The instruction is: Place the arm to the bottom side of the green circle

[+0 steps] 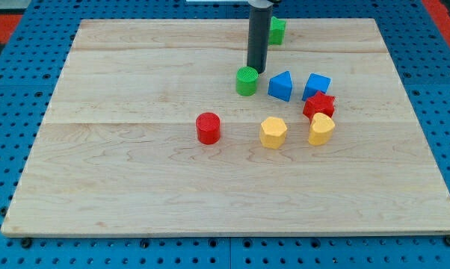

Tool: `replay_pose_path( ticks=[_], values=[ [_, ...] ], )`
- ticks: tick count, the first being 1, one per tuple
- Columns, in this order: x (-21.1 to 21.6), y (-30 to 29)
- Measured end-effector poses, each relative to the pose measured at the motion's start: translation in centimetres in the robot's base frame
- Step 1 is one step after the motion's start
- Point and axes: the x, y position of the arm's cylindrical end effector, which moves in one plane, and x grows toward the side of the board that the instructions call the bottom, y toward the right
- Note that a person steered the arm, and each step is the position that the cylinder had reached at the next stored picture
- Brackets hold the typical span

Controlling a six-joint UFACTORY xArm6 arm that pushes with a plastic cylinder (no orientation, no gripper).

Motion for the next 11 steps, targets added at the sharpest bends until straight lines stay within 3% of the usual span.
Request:
replay_pose_path(
  ticks=[2,3,4,7,9,11],
  values=[
    [0.4,-14.5],
    [4.5,-14.0],
    [7.6,-8.2],
    [8.9,2.1],
    [7.7,0.6],
    [7.7,-5.3]
  ],
)
